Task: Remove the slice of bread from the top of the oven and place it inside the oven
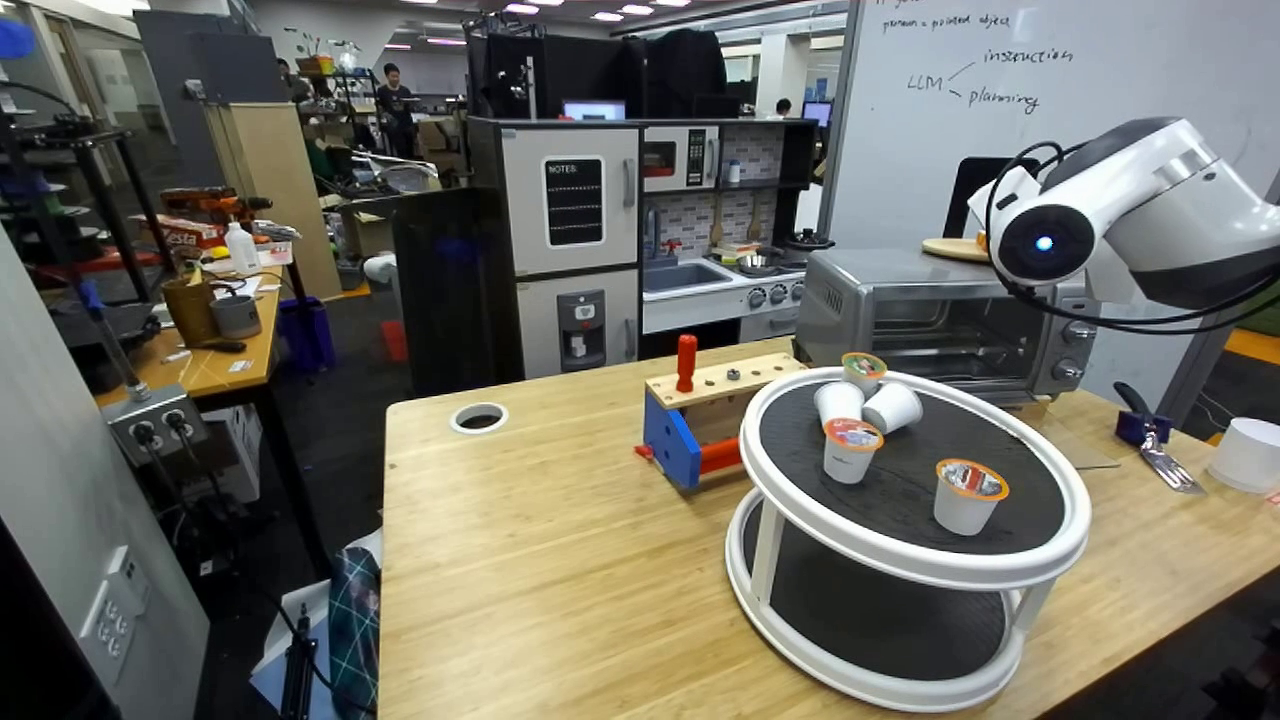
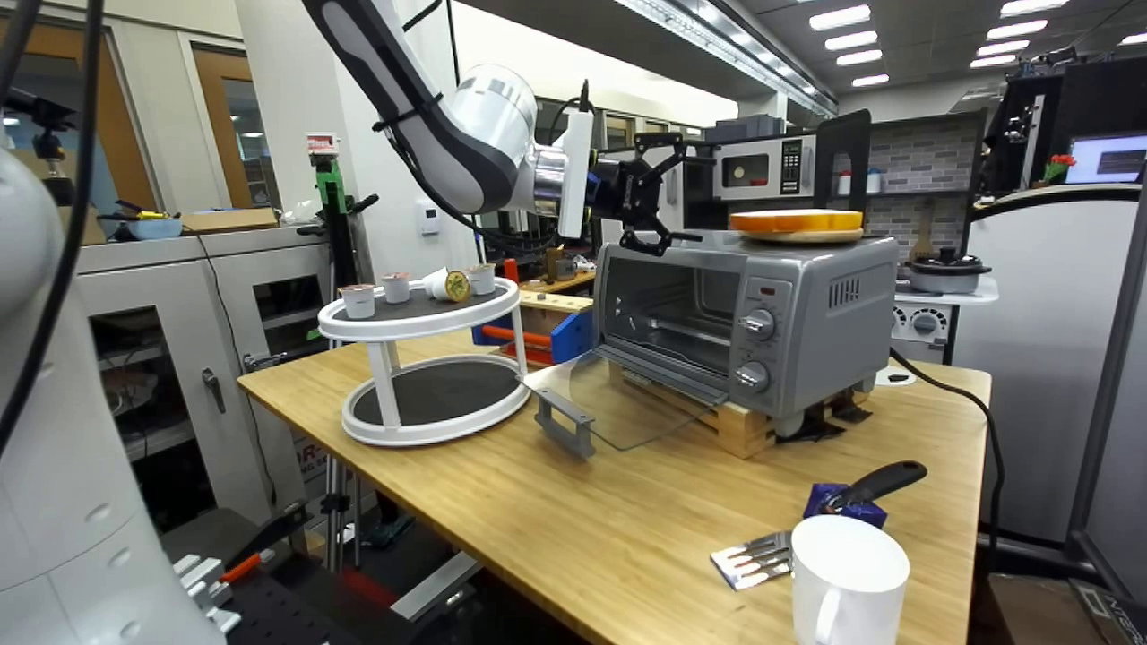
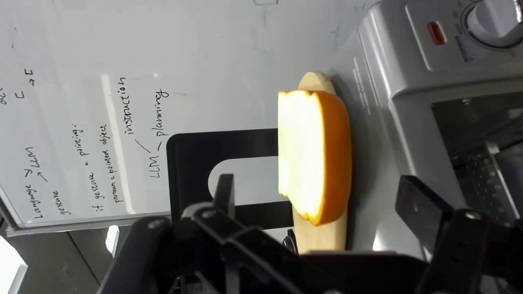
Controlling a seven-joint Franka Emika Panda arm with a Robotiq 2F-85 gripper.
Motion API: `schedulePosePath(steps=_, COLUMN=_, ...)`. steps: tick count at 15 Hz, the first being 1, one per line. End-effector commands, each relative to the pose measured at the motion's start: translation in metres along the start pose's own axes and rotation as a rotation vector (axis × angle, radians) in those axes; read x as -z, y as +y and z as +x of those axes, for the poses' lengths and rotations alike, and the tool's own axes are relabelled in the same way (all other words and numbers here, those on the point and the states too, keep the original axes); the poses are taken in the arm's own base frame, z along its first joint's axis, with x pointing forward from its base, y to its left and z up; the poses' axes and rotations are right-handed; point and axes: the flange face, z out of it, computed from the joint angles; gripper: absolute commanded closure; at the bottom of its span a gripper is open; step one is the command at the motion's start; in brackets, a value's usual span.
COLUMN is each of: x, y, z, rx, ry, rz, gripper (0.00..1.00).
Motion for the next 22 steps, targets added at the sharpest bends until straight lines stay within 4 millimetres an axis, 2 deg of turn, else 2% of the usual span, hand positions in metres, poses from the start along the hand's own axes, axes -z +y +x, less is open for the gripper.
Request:
schedulePosePath(steps=1, x=-0.016, y=0.000, z=0.002, rx=0.004, ry=-0.025, rz=-0.006, gripper=0.00)
schedulePosePath(steps=7, x=-0.037, y=0.006, z=0.002, rx=-0.019, ry=-0.059, rz=-0.004, gripper=0.00)
schedulePosePath(steps=12, x=-0.043, y=0.011, z=0.010, rx=-0.033, ry=-0.055, rz=-0.012, gripper=0.00)
schedulePosePath(steps=22, x=-0.051, y=0.009, z=0.013, rx=-0.037, ry=-0.064, rz=0.001, gripper=0.00)
